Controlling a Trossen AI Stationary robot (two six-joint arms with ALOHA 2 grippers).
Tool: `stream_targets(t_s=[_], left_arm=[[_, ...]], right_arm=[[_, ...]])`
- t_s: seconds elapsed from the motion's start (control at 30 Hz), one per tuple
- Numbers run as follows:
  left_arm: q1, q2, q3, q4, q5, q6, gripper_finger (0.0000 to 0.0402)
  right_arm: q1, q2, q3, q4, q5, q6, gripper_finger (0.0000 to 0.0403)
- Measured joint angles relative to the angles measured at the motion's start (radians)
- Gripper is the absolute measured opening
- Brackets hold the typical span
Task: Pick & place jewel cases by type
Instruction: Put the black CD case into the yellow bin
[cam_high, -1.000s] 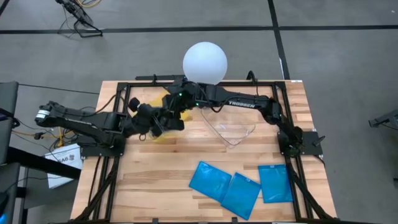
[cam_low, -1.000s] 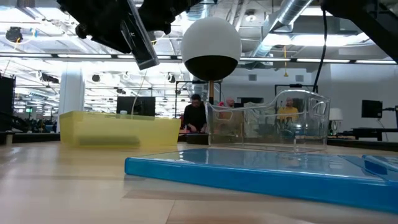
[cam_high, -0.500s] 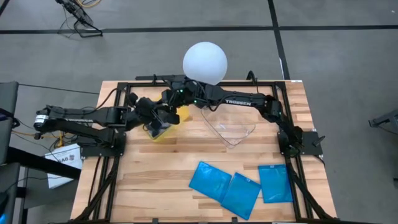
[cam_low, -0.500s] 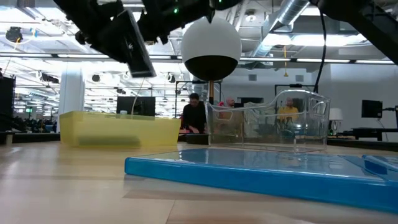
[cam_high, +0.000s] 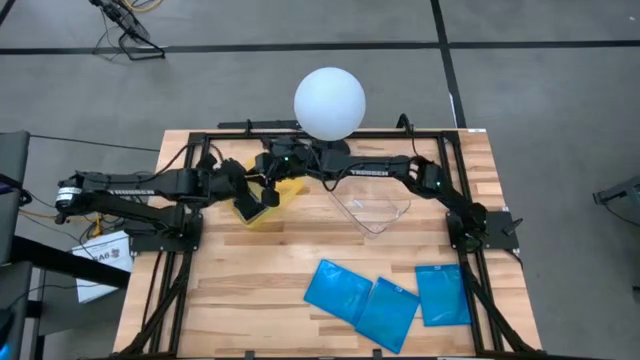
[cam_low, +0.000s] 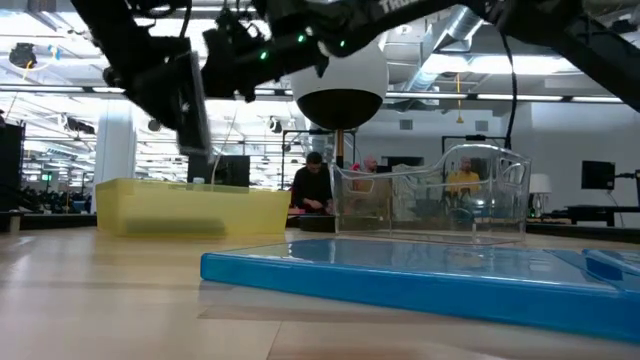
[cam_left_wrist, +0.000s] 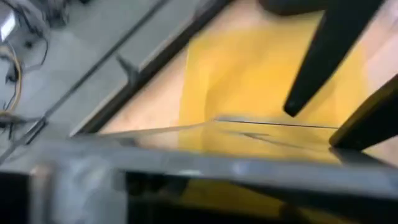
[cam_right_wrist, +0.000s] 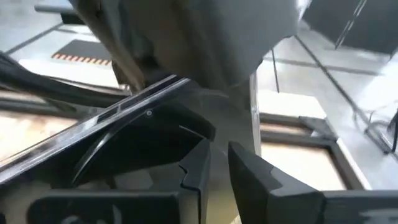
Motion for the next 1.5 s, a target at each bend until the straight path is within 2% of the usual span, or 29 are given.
stream_targets(t_s=[0.13, 0.43, 0.67, 1.37, 1.5], left_arm=[[0.012, 0.022, -0.036, -0.015, 0.009, -0.023, 0.0072], [0.026, 0.079, -0.117, 0.1, 0.018, -0.042, 0.0072], [0.036, 0.098, -0.122, 0.148, -0.051, -0.021, 0.0072], [0.039, 0.098, -0.122, 0.15, -0.051, -0.002, 0.005], [0.039, 0.098, -0.122, 0.15, -0.061, 0.041, 0.005]], right_arm=[[-0.001, 0.054, 0.016, 0.035, 0.001, 0.042, 0.0049], [-0.003, 0.083, 0.048, -0.058, 0.006, 0.03, 0.0029], [-0.019, 0.078, 0.05, -0.068, 0.01, 0.025, 0.0011], [-0.02, 0.078, 0.05, -0.071, 0.014, 0.044, 0.0008], [-0.02, 0.078, 0.05, -0.071, 0.015, 0.054, 0.0008]])
